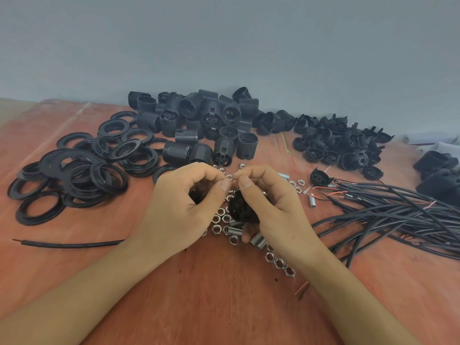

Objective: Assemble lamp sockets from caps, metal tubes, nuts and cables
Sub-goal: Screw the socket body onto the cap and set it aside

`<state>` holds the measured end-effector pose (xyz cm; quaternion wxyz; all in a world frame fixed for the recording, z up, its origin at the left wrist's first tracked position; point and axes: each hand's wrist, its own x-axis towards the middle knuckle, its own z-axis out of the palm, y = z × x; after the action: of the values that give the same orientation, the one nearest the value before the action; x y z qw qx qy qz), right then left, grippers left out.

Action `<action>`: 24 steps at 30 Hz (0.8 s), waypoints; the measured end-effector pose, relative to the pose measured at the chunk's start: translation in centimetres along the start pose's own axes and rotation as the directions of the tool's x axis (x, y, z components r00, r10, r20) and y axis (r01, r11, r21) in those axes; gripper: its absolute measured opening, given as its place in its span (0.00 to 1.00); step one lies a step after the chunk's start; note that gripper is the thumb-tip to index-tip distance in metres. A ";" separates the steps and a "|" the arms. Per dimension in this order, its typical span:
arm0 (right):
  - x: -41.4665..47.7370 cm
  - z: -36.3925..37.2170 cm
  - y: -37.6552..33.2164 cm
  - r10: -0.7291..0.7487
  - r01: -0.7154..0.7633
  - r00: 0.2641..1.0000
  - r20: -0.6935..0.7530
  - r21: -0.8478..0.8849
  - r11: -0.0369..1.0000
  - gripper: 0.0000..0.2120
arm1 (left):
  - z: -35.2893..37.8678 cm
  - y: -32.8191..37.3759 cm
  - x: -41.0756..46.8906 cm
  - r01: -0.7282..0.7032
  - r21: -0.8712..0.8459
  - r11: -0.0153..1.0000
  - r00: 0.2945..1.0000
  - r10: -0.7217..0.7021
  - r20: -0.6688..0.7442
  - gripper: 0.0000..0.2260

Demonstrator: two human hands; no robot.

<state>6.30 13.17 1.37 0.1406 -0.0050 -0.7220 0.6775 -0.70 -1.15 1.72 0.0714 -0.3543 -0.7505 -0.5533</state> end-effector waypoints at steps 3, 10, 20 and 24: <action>0.1 -0.1 0.0 0.000 0.000 1.000 -0.010 -0.018 1.000 0.09 | 0.0 0.0 0.0 -0.001 -0.002 1.000 1.000 0.001 0.011 0.04; 0.3 0.0 0.3 -0.009 0.005 0.999 -0.035 -0.103 0.995 0.09 | 0.1 0.0 -0.1 -0.013 0.011 1.000 1.000 0.013 -0.005 0.05; 0.2 -0.1 0.4 0.008 -0.009 1.000 -0.023 -0.063 0.998 0.10 | 0.0 -0.1 -0.1 -0.052 0.013 0.999 0.999 0.052 -0.015 0.04; 0.1 0.2 0.5 -0.010 0.007 0.998 -0.054 -0.064 0.998 0.08 | 0.1 -0.3 -0.1 -0.054 0.011 0.998 0.998 0.054 -0.017 0.04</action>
<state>6.10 13.04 0.93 0.1630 -0.0250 -0.7393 0.6529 -0.78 -1.12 1.39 0.0947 -0.3693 -0.7429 -0.5502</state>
